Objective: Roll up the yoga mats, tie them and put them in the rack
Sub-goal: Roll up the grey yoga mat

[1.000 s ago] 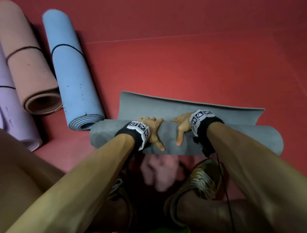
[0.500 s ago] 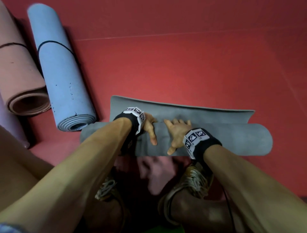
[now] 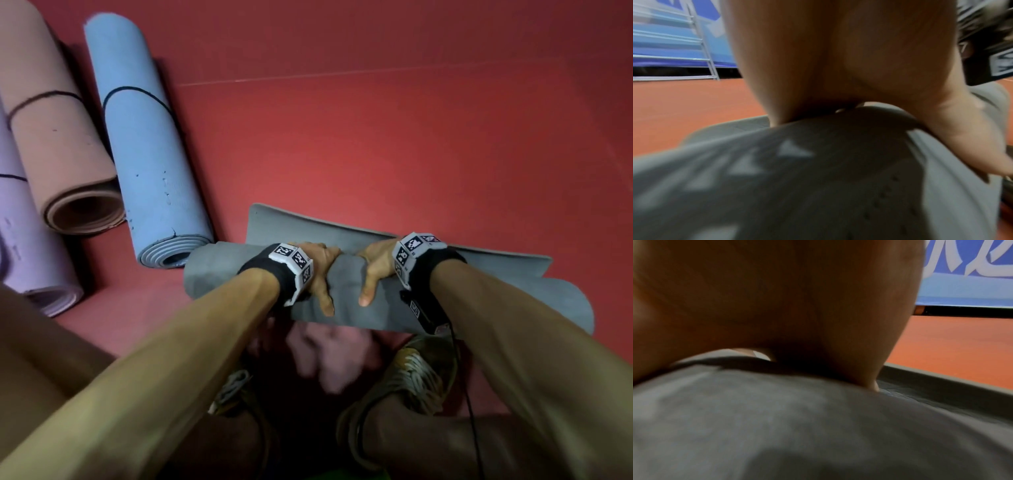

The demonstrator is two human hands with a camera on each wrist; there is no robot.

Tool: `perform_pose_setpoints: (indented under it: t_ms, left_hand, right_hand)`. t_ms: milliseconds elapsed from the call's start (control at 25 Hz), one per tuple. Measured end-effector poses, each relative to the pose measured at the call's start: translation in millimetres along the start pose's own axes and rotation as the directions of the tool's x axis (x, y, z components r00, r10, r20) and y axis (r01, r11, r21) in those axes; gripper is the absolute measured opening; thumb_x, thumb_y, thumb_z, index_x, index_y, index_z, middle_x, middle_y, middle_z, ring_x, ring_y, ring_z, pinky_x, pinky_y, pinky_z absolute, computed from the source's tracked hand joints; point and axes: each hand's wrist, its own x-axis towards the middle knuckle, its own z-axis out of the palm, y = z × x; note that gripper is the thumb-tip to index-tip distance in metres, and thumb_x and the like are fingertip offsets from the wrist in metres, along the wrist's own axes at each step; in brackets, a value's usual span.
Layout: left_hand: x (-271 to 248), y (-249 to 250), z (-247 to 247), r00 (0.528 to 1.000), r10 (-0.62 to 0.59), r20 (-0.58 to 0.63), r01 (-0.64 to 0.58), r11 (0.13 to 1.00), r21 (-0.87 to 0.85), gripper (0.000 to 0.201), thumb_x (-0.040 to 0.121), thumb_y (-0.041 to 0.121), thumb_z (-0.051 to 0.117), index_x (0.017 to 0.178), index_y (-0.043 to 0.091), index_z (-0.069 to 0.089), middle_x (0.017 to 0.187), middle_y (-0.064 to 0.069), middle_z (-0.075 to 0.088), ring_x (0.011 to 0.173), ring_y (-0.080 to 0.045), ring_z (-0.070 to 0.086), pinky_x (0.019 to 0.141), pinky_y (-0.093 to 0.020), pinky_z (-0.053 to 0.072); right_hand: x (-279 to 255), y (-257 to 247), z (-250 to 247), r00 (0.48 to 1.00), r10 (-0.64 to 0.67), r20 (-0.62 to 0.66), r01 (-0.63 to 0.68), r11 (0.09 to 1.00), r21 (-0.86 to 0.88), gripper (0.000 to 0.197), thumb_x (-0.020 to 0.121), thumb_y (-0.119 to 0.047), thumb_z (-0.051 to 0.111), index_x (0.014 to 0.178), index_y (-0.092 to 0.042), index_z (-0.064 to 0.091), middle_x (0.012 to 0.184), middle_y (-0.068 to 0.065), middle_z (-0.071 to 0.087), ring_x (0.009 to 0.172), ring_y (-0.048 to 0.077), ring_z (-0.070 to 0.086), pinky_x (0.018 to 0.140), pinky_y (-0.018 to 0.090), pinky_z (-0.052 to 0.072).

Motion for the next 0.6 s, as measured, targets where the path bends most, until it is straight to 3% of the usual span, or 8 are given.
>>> perform_pose_setpoints:
  t_ms: [80, 160, 240, 320, 400, 480, 560, 600]
  left_hand:
    - [1.9, -1.5, -5.8, 1.000, 0.015, 0.019, -0.013, 0.996, -0.090, 0.096, 0.043, 0.045, 0.095, 0.127, 0.026, 0.051, 0.113, 0.002, 0.066, 0.104, -0.021, 0.064, 0.090, -0.034, 0.053]
    - [6.1, -4.0, -13.8, 0.996, 0.018, 0.083, -0.004, 0.986, -0.167, 0.085, 0.046, 0.037, 0.096, 0.121, 0.026, 0.059, 0.109, 0.006, 0.069, 0.100, -0.017, 0.066, 0.089, -0.032, 0.054]
    - [13.0, -7.8, -20.7, 0.984, 0.020, 0.180, 0.035, 0.954, -0.297, 0.071, 0.051, 0.026, 0.096, 0.114, 0.024, 0.065, 0.104, 0.005, 0.073, 0.100, -0.019, 0.068, 0.087, -0.033, 0.056]
    - [16.6, -8.6, -25.8, 0.968, 0.014, 0.250, 0.080, 0.928, -0.364, 0.072, 0.050, 0.021, 0.096, 0.115, 0.020, 0.064, 0.103, 0.003, 0.072, 0.102, -0.024, 0.069, 0.085, -0.036, 0.056]
    - [17.1, -9.3, -27.7, 0.958, 0.011, 0.286, 0.101, 0.923, -0.372, 0.074, 0.050, 0.020, 0.095, 0.116, 0.019, 0.061, 0.104, 0.003, 0.071, 0.103, -0.025, 0.068, 0.090, -0.043, 0.056]
    - [14.7, -7.8, -25.4, 0.954, 0.004, 0.299, 0.126, 0.902, -0.413, 0.069, 0.060, 0.013, 0.092, 0.120, 0.018, 0.059, 0.110, 0.000, 0.070, 0.107, -0.026, 0.066, 0.094, -0.049, 0.053]
    - [9.9, -4.9, -22.5, 0.974, -0.008, 0.224, 0.099, 0.911, -0.400, 0.078, 0.064, 0.017, 0.091, 0.132, 0.018, 0.052, 0.118, -0.001, 0.065, 0.114, -0.024, 0.062, 0.098, -0.045, 0.050]
    - [8.0, -2.9, -18.7, 0.988, -0.012, 0.153, 0.059, 0.951, -0.305, 0.090, 0.062, 0.026, 0.092, 0.138, 0.018, 0.045, 0.124, -0.002, 0.061, 0.118, -0.024, 0.058, 0.101, -0.042, 0.047]
  right_hand:
    - [2.7, 4.0, 4.1, 0.999, -0.004, -0.042, 0.005, 0.999, 0.035, 0.080, 0.058, -0.030, 0.095, 0.129, -0.022, 0.059, 0.119, 0.000, 0.069, 0.108, 0.024, 0.067, 0.097, 0.043, 0.054]
    - [-2.1, 14.9, 13.1, 0.985, -0.017, -0.172, 0.002, 0.996, -0.091, 0.105, 0.059, -0.042, 0.093, 0.146, -0.024, 0.038, 0.140, 0.001, 0.053, 0.127, 0.024, 0.052, 0.108, 0.041, 0.042]
    - [-14.2, 27.4, 26.8, 0.955, 0.003, -0.296, -0.090, 0.955, -0.282, 0.131, 0.057, -0.054, 0.089, 0.157, -0.027, 0.010, 0.154, 0.005, 0.032, 0.141, 0.030, 0.032, 0.115, 0.048, 0.027]
    - [-27.0, 35.4, 40.3, 0.924, 0.021, -0.381, -0.167, 0.919, -0.356, 0.139, 0.057, -0.055, 0.088, 0.158, -0.024, -0.003, 0.157, 0.009, 0.023, 0.143, 0.033, 0.024, 0.115, 0.054, 0.020]
    - [-31.8, 34.2, 45.3, 0.909, 0.032, -0.416, -0.186, 0.924, -0.335, 0.137, 0.056, -0.053, 0.089, 0.157, -0.022, 0.002, 0.154, 0.010, 0.027, 0.141, 0.033, 0.027, 0.113, 0.055, 0.021]
    - [-30.6, 29.3, 40.4, 0.904, 0.038, -0.427, -0.178, 0.939, -0.293, 0.127, 0.051, -0.048, 0.092, 0.152, -0.023, 0.019, 0.144, 0.008, 0.039, 0.133, 0.033, 0.036, 0.109, 0.054, 0.025]
    - [-28.1, 25.3, 25.8, 0.920, 0.055, -0.387, -0.157, 0.959, -0.236, 0.115, 0.045, -0.042, 0.095, 0.143, -0.026, 0.036, 0.131, 0.004, 0.052, 0.125, 0.031, 0.048, 0.103, 0.051, 0.033]
    - [-25.9, 25.5, 16.3, 0.938, 0.057, -0.343, -0.126, 0.975, -0.182, 0.109, 0.042, -0.037, 0.096, 0.137, -0.027, 0.044, 0.125, 0.001, 0.058, 0.119, 0.029, 0.054, 0.100, 0.047, 0.042]
